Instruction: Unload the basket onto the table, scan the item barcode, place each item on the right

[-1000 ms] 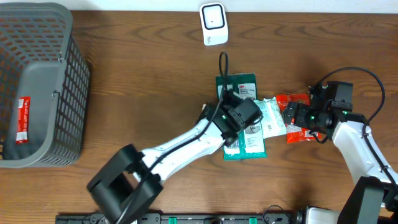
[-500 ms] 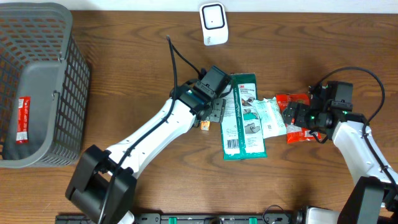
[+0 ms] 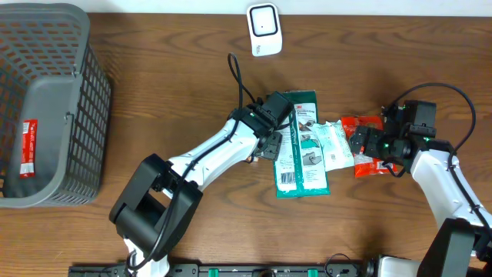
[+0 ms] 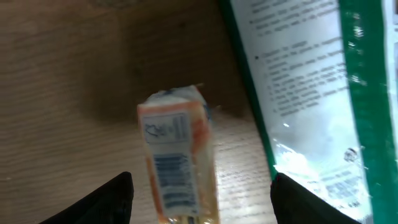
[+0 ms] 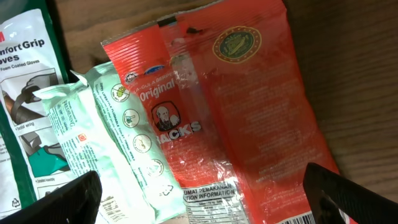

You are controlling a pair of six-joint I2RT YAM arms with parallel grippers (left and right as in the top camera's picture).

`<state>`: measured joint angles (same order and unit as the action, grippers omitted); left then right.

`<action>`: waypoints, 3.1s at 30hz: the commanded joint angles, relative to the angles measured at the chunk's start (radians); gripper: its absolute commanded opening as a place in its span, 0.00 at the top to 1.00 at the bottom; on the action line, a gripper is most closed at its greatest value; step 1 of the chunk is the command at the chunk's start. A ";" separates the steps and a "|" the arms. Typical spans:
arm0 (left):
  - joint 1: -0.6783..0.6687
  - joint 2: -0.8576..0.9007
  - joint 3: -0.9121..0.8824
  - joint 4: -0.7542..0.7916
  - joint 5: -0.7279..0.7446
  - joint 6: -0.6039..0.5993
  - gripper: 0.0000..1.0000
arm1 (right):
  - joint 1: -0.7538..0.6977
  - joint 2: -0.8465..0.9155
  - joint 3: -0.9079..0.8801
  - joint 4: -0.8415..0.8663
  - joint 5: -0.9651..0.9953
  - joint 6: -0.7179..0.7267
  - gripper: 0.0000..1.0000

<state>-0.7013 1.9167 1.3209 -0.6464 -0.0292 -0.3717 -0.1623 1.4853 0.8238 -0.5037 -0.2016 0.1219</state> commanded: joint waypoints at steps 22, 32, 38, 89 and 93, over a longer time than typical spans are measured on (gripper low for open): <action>0.004 0.032 -0.037 0.050 -0.046 -0.166 0.66 | 0.006 -0.008 0.012 0.002 0.003 -0.003 0.01; 0.003 0.032 -0.037 0.077 -0.042 -0.229 0.80 | 0.006 -0.008 0.012 0.002 0.003 -0.003 0.01; 0.002 0.032 -0.037 0.080 -0.039 -0.278 0.80 | 0.006 -0.008 0.012 0.002 0.003 -0.003 0.01; -0.051 0.032 -0.038 0.102 -0.076 -0.277 0.39 | 0.006 -0.008 0.012 0.002 0.003 -0.003 0.01; -0.051 0.032 -0.038 0.102 -0.076 -0.277 0.27 | 0.006 -0.008 0.012 0.002 0.002 -0.003 0.01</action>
<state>-0.7521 1.9301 1.2942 -0.5419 -0.0853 -0.6529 -0.1623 1.4853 0.8238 -0.5034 -0.2012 0.1219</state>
